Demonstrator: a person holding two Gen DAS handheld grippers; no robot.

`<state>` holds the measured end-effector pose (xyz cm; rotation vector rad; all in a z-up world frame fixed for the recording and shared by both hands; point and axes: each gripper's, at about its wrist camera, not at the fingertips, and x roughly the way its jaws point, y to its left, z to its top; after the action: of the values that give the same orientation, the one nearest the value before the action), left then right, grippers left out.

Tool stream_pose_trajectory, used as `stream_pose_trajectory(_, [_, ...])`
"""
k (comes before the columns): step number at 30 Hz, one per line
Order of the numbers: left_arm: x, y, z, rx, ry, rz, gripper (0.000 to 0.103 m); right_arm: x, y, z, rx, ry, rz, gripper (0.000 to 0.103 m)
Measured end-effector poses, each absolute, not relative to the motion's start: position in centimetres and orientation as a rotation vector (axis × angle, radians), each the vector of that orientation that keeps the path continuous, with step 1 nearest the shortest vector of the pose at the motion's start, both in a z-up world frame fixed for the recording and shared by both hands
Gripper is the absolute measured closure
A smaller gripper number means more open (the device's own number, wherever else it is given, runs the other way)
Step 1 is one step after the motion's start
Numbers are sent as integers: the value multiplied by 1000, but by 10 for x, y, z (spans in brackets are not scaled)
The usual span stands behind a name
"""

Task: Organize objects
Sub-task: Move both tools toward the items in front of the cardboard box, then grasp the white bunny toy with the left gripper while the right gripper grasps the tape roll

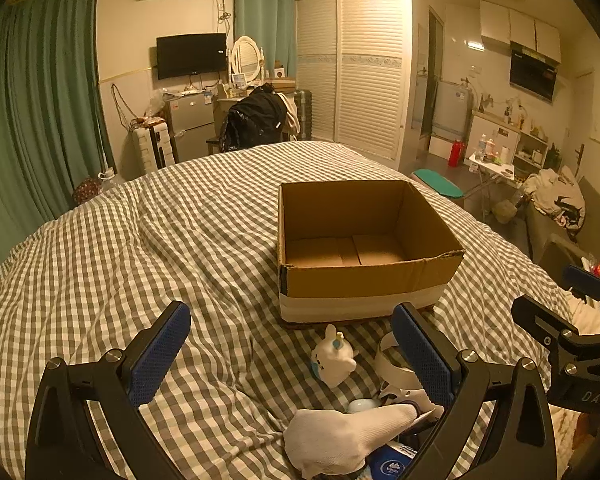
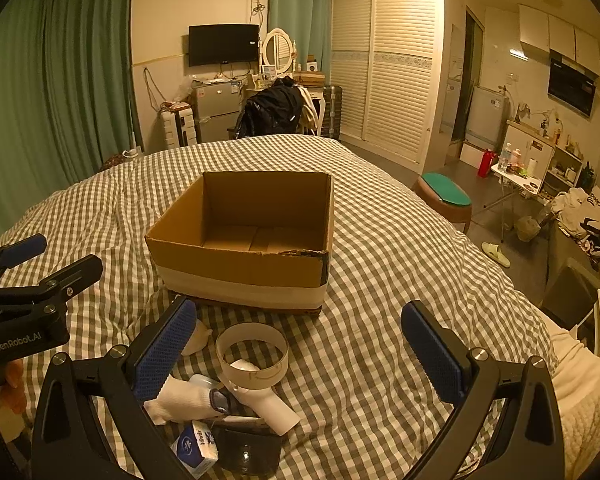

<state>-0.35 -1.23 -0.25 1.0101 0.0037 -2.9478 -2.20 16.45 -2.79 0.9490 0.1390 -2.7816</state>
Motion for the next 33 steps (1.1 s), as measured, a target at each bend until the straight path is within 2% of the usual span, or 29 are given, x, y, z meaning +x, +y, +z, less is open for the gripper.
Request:
stream_pose_trajectory(8, [-11, -18, -8, 1061, 74, -2947, 0, -22, 163, -31, 957, 149, -2778, 0])
stream_pose_trajectory(12, [-8, -15, -8, 1039, 22, -2935, 0, -23, 162, -33, 962, 152, -2778, 0])
stream_pose_trajectory(23, [-8, -20, -9, 1043, 39, -2926, 0, -24, 161, -34, 963, 150, -2767, 0])
stream_pose_trajectory(33, [-20, -25, -34, 1086, 25, -2876, 0, -36, 157, -61, 1041, 158, -2689, 0])
